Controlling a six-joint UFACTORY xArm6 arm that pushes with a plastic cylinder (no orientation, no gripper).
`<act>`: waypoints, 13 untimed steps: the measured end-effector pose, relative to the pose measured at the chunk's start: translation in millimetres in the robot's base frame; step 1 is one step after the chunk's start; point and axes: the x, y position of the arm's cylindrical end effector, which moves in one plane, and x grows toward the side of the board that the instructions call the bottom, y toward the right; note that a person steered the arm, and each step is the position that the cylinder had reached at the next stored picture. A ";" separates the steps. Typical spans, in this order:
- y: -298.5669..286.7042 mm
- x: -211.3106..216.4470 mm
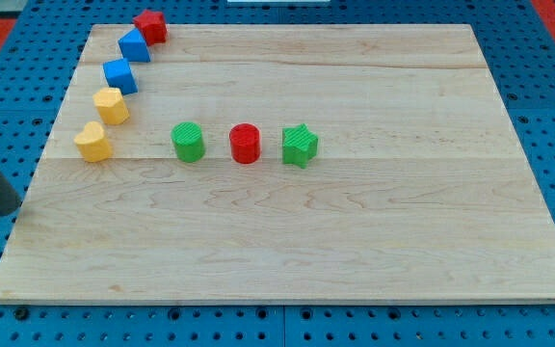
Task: Push the red star slightly to the right of the board
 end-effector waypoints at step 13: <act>26.5 -270.6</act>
